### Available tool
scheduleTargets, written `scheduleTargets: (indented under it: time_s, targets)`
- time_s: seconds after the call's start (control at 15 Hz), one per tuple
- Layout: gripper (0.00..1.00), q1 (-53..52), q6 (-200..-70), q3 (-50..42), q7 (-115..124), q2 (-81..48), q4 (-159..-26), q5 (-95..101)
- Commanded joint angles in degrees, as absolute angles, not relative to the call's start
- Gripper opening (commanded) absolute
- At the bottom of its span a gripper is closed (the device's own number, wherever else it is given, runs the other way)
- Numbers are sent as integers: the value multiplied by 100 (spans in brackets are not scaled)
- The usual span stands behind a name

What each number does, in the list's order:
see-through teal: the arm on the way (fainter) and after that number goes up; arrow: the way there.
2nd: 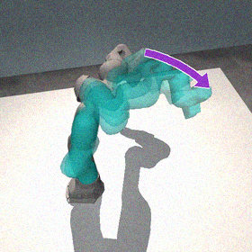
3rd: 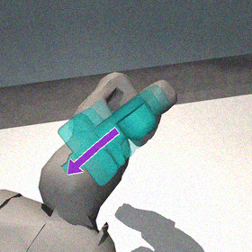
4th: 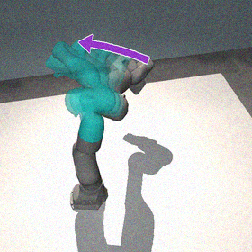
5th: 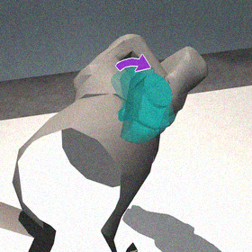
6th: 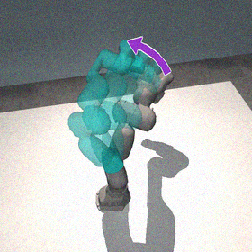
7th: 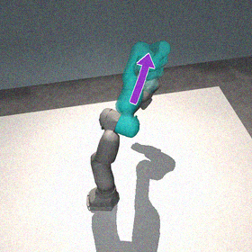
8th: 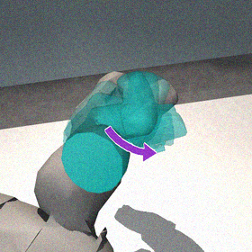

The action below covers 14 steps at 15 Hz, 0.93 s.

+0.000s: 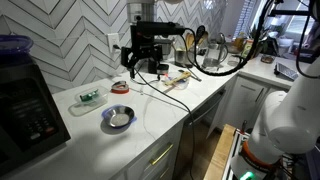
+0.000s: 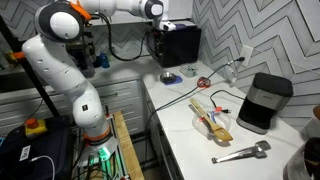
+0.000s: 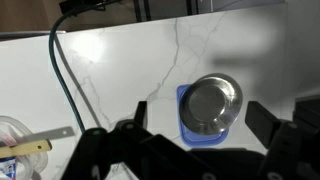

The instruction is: Put the silver plate on the microwave

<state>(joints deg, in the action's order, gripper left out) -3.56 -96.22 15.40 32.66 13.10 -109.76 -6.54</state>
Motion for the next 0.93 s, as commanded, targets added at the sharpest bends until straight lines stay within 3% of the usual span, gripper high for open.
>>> scheduleTargets:
  time_s: [0.0,0.47,0.87]
  targets:
    - [100,-476,-9608,1437,3290,1295,-10957,-627]
    - [100,-471,-10158,1169,2610,1128,-11500,-987]
    - [100,-440,-11082,654,1172,544,-12337,-2652]
